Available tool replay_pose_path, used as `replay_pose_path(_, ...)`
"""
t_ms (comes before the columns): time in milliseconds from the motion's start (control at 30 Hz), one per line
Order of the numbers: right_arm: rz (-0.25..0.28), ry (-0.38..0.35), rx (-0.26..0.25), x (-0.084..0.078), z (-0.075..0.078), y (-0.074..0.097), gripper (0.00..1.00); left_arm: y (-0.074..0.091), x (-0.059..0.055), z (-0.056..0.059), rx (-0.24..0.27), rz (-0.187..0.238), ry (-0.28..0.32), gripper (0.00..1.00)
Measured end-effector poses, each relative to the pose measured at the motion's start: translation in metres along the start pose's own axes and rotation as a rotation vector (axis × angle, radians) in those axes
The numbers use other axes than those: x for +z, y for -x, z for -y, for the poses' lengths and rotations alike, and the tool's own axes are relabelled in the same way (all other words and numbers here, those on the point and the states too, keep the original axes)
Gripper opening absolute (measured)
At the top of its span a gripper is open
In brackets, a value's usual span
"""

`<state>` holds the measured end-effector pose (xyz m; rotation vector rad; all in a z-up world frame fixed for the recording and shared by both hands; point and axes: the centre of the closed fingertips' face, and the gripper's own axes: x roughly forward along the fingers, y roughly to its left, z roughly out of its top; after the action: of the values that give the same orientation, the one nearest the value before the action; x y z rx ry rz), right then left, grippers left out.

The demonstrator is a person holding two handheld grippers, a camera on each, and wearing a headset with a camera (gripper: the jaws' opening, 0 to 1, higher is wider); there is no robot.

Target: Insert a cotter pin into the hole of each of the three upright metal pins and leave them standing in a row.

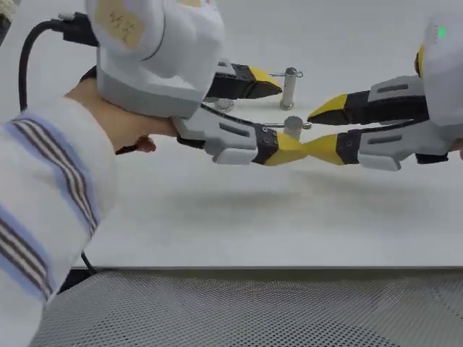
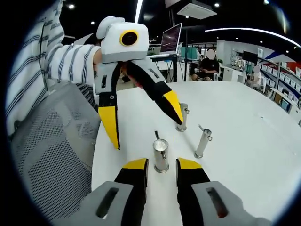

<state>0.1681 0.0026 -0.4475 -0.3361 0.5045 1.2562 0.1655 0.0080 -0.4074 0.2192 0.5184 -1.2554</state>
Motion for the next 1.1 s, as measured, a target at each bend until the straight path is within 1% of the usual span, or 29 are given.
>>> replay_pose_path(33, 0.008, -0.007, 0.005, 0.000, -0.001, -0.001, 0.20, 0.003, 0.000, 0.000, 0.007, 0.014, 0.012, 0.55)
replay_pose_path(67, 0.023, -0.016, 0.011, 0.001, -0.002, -0.003, 0.20, 0.006, -0.001, -0.001, 0.019, 0.027, 0.022, 0.60)
replay_pose_path(167, 0.047, -0.041, 0.030, 0.000, -0.003, -0.008, 0.21, 0.015, -0.008, 0.003, 0.046, 0.052, 0.056, 0.75)
replay_pose_path(267, 0.065, -0.068, 0.045, -0.002, -0.003, -0.012, 0.21, 0.021, -0.016, 0.005, 0.069, 0.055, 0.082, 0.84)
replay_pose_path(333, 0.073, -0.071, 0.047, -0.003, -0.002, -0.015, 0.21, 0.022, -0.021, 0.007, 0.091, 0.047, 0.097, 0.91)
replay_pose_path(367, 0.075, -0.073, 0.049, -0.004, -0.001, -0.016, 0.21, 0.025, -0.028, 0.004, 0.092, 0.041, 0.106, 0.95)
replay_pose_path(400, 0.078, -0.076, 0.053, -0.004, -0.001, -0.017, 0.21, 0.026, -0.030, 0.004, 0.093, 0.038, 0.107, 0.98)
replay_pose_path(467, 0.082, -0.085, 0.067, -0.005, -0.002, -0.020, 0.21, 0.027, -0.033, 0.007, 0.097, 0.034, 0.113, 0.99)
replay_pose_path(500, 0.084, -0.089, 0.069, -0.006, -0.002, -0.020, 0.21, 0.026, -0.033, 0.009, 0.100, 0.040, 0.115, 0.99)
replay_pose_path(533, 0.083, -0.090, 0.070, -0.006, -0.002, -0.021, 0.21, 0.025, -0.031, 0.011, 0.103, 0.048, 0.131, 0.99)
replay_pose_path(633, 0.077, -0.082, 0.074, -0.009, -0.002, -0.024, 0.20, 0.024, -0.031, 0.015, 0.105, 0.047, 0.144, 0.99)
replay_pose_path(733, 0.071, -0.075, 0.076, -0.011, -0.001, -0.027, 0.19, 0.024, -0.036, 0.015, 0.115, 0.036, 0.153, 0.99)
replay_pose_path(867, 0.070, -0.067, 0.083, -0.012, -0.002, -0.030, 0.18, 0.026, -0.041, 0.011, 0.129, 0.026, 0.165, 0.99)
replay_pose_path(1000, 0.091, -0.062, 0.089, -0.009, -0.002, -0.031, 0.16, 0.027, -0.046, 0.009, 0.137, 0.015, 0.169, 0.99)
replay_pose_path(1100, 0.093, -0.047, 0.085, -0.009, -0.001, -0.033, 0.13, 0.028, -0.049, 0.009, 0.141, 0.007, 0.172, 0.99)
